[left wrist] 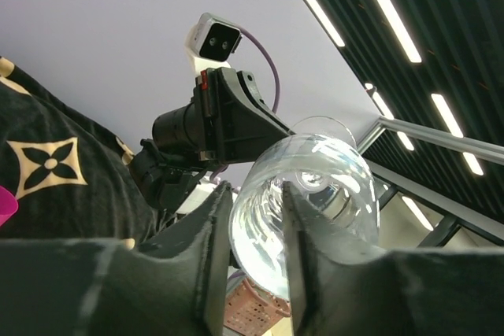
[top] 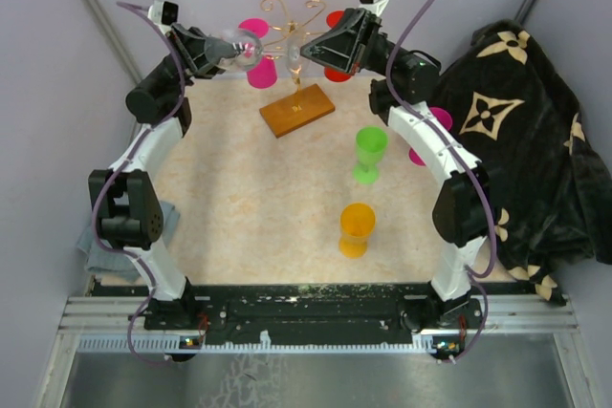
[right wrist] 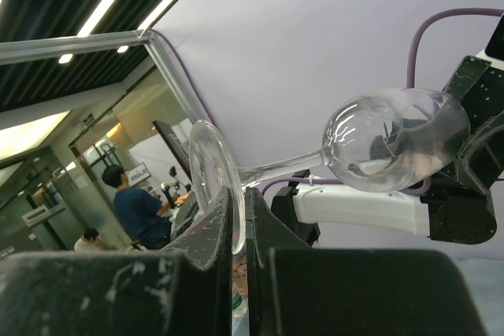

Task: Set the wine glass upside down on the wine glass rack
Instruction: Turn the wine glass upside down at the wine rack.

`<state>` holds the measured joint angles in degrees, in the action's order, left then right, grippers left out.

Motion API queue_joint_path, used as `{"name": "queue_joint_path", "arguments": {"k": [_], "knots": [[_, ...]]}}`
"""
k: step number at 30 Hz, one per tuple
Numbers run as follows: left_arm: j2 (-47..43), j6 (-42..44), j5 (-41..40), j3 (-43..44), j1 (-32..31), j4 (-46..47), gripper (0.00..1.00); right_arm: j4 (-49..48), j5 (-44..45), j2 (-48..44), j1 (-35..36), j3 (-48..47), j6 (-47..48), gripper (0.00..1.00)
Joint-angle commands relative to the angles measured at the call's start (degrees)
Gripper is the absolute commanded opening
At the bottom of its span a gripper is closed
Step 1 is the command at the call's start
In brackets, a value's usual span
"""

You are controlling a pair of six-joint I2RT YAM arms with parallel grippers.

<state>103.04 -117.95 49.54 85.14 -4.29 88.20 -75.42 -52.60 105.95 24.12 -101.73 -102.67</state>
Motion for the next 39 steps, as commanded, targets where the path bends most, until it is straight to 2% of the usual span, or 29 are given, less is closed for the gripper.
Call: {"name": "queue_joint_path", "arguments": {"k": [1,7,21,30,39], "knots": [[-0.74,-5.18,-0.40,0.68,0.12,11.01,0.41,-1.86,1.01,-1.13,-0.19,-2.87,0.94,0.00],[-0.65,-4.74,0.24,-0.20,1.08,11.23,0.47,-0.75,0.86,-2.37,-0.84,-2.91,1.59,0.00],[-0.84,-4.30,2.26,-4.60,3.77,13.25,0.47,0.81,1.03,-5.66,-7.38,-2.85,0.63,0.00],[-0.78,-3.86,2.83,-5.99,4.13,13.58,0.46,2.32,0.57,-8.03,-8.80,-0.04,1.04,0.00],[-1.24,-3.48,4.10,-6.78,5.19,13.84,0.46,11.44,-0.06,-13.23,-11.14,5.37,6.01,0.00]]}}
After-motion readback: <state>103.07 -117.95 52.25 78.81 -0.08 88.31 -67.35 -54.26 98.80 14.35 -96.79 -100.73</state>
